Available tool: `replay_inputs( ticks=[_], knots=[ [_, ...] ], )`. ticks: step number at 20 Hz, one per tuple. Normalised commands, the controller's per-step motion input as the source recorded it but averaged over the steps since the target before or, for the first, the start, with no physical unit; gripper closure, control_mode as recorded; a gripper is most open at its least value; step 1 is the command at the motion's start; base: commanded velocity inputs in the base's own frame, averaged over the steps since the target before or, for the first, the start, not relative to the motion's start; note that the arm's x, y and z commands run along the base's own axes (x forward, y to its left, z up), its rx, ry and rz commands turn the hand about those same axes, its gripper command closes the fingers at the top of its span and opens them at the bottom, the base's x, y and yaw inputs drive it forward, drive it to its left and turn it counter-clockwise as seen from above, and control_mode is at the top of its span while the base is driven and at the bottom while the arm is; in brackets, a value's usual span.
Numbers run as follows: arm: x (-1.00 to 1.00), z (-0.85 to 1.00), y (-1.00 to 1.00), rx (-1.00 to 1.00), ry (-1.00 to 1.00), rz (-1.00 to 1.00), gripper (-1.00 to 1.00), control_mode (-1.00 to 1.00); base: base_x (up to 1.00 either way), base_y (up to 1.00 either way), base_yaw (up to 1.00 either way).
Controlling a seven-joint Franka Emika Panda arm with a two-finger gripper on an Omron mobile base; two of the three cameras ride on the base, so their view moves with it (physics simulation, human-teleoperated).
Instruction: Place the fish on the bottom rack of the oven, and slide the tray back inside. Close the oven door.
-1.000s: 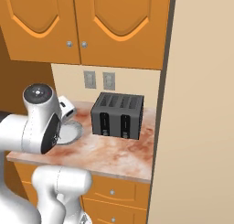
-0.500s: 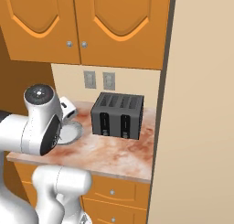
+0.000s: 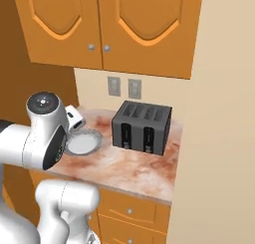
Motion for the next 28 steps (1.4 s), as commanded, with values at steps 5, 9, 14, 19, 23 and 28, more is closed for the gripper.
replay_inputs(
  ticks=[5, 9, 14, 19, 23, 28],
  knots=[
    [0.00, 0.00, 0.00, 0.00, 0.00, 0.00, 1.00, 1.00, -0.19, 0.05, 0.58],
    [0.00, 0.00, 0.00, 0.00, 0.00, 0.00, 1.00, 1.00, -0.06, 0.44, 0.72],
    [0.00, 0.00, 0.00, 0.00, 0.00, 0.00, 1.00, 1.00, 0.01, 0.67, 0.77],
    [0.00, 0.00, 0.00, 0.00, 0.00, 0.00, 1.00, 1.00, 0.19, 0.73, 0.70],
    [0.00, 0.00, 0.00, 0.00, 0.00, 0.00, 1.00, 1.00, 0.50, 0.85, 0.57],
    [0.00, 0.00, 0.00, 0.00, 0.00, 0.00, 1.00, 1.00, 0.70, 0.78, 0.48]
  ],
)
